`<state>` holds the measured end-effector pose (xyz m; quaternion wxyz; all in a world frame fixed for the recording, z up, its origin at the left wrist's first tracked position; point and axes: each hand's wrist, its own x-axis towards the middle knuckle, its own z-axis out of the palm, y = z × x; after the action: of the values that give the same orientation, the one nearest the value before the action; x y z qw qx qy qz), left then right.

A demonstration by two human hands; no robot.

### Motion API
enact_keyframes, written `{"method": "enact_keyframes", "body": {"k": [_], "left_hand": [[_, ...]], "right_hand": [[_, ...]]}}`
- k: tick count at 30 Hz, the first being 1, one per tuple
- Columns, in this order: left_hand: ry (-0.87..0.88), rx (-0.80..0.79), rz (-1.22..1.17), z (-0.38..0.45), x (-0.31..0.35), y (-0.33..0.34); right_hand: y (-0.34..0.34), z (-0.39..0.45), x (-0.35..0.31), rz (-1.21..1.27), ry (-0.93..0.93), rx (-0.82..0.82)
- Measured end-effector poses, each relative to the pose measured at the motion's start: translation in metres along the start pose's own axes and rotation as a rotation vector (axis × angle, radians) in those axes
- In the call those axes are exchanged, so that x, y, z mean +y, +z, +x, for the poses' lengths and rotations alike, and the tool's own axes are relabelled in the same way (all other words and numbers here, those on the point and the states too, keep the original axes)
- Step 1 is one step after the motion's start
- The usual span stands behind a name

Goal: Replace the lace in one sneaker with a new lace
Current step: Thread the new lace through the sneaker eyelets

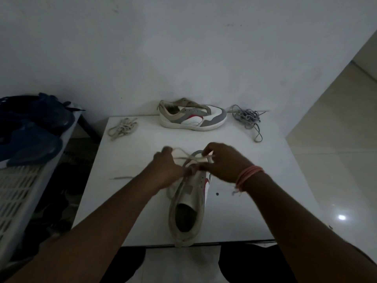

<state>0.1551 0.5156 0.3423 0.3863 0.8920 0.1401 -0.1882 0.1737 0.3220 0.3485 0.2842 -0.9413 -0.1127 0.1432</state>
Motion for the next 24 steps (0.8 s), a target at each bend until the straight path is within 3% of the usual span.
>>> {"method": "enact_keyframes", "body": {"k": [2, 5, 10, 17, 19, 22, 24], "left_hand": [[-0.052, -0.036, 0.037, -0.002, -0.005, 0.013], [-0.065, 0.029, 0.085, -0.001, -0.009, 0.018], [-0.102, -0.008, -0.038, -0.003, -0.012, 0.013], [-0.18, -0.087, -0.22, 0.0, -0.014, 0.011], [-0.176, -0.092, -0.196, 0.0, -0.016, 0.011], [-0.175, -0.075, -0.167, -0.004, -0.011, 0.011], [-0.166, -0.026, -0.082, -0.005, -0.002, 0.004]], "right_hand": [[0.024, 0.001, -0.009, -0.002, 0.036, -0.033], [0.038, 0.003, -0.016, 0.001, 0.096, 0.026], [0.039, 0.007, -0.013, -0.053, 0.096, 0.04], [0.037, 0.012, -0.011, 0.325, 0.165, 0.27], [0.028, 0.013, -0.01, 0.352, 0.113, 0.242], [0.01, 0.008, -0.014, 0.312, -0.127, 0.071], [-0.002, 0.004, -0.022, 0.428, -0.258, 0.091]]}}
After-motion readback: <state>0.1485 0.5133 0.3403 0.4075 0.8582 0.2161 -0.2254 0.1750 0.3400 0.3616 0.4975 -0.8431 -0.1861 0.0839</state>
